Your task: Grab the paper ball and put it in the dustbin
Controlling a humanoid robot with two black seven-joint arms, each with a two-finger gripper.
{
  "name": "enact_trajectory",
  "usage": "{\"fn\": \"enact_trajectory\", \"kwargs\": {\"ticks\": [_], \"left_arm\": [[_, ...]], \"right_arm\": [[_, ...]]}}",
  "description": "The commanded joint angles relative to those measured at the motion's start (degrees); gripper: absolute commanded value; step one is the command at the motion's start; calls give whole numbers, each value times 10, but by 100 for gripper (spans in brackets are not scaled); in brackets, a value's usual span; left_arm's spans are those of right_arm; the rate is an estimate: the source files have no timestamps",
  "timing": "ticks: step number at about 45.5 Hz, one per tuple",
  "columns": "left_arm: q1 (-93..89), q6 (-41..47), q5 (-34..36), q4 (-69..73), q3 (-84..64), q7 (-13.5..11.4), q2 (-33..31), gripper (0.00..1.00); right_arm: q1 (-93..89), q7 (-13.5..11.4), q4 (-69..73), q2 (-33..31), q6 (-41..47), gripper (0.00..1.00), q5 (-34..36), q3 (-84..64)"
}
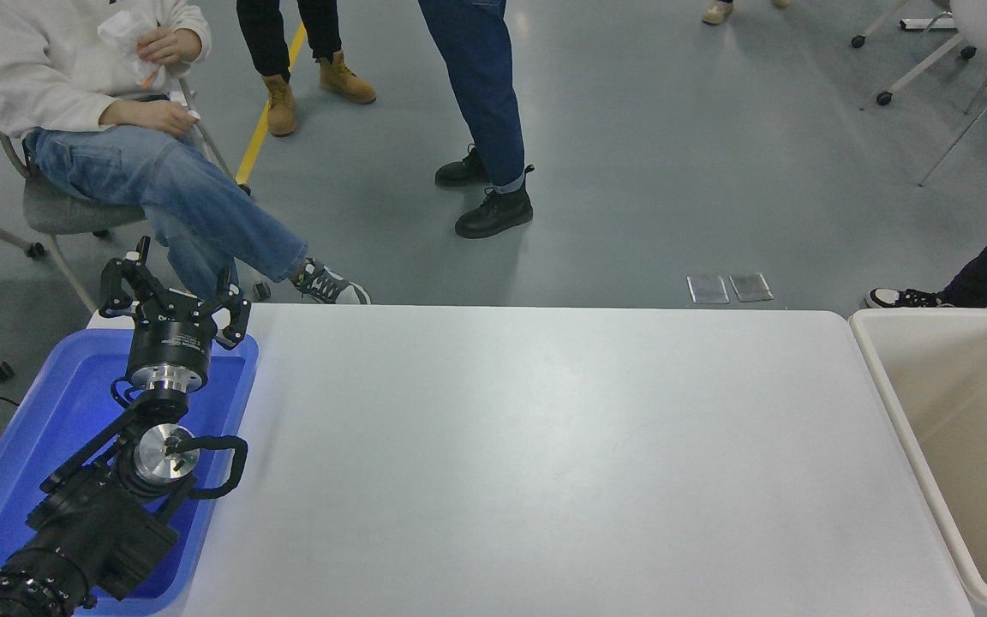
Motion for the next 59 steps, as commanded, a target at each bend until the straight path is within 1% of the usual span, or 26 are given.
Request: {"fn": "enact_trajectory", "kwargs": {"ticks": [1, 10, 11, 12, 13, 14, 15, 16, 26, 32, 38, 44, 50, 53, 56, 57, 59], "left_arm": [[0, 0, 0, 0, 0, 0, 0, 99], [0, 0, 0, 0, 0, 0, 0, 99], [0, 0, 0, 0, 0, 0, 0, 99], [0, 0, 0, 0, 0, 0, 0, 99], [0, 0, 0, 0, -1, 0, 0, 99], [0, 0, 0, 0, 0, 0, 0, 99], [0, 0, 0, 0, 0, 0, 0, 99], [0, 0, 0, 0, 0, 0, 0, 99], [0, 0, 0, 0, -1, 0, 0, 99], [0, 0, 0, 0, -1, 0, 0, 99], [0, 0, 0, 0, 0, 0, 0, 99], [0, 0, 0, 0, 0, 0, 0, 99], [0, 0, 0, 0, 0, 0, 0, 99], [0, 0, 0, 0, -1, 0, 0, 99], [0, 0, 0, 0, -1, 0, 0, 99], [0, 0, 0, 0, -1, 0, 0, 99], [0, 0, 0, 0, -1, 0, 0, 99]], "right_arm": [[-51, 0, -36, 41, -11, 0, 18, 54], [-55, 0, -37, 44, -11, 0, 18, 70], [-56, 0, -36, 44, -11, 2, 19, 73], [-56, 0, -36, 44, -11, 15, 19, 74], [-56, 0, -36, 43, -11, 55, 19, 78], [-56, 0, -36, 43, -11, 78, 20, 81], [-56, 0, -34, 43, -11, 98, 21, 85], [-56, 0, -34, 43, -11, 100, 23, 89], [-53, 0, -20, 40, -7, 100, 31, 113], [-45, 0, 19, 35, -7, 100, 39, 145], [-29, 0, 46, 29, -6, 100, 39, 197], [-25, 1, 77, 6, -5, 100, 39, 255], [-22, 2, 105, 2, -4, 100, 44, 325], [-23, 2, 133, 0, -4, 100, 64, 378], [-24, 2, 164, -1, -4, 100, 106, 418], [-25, 2, 186, 0, -4, 100, 154, 436], [-25, 2, 207, 2, -4, 100, 202, 446]]}}
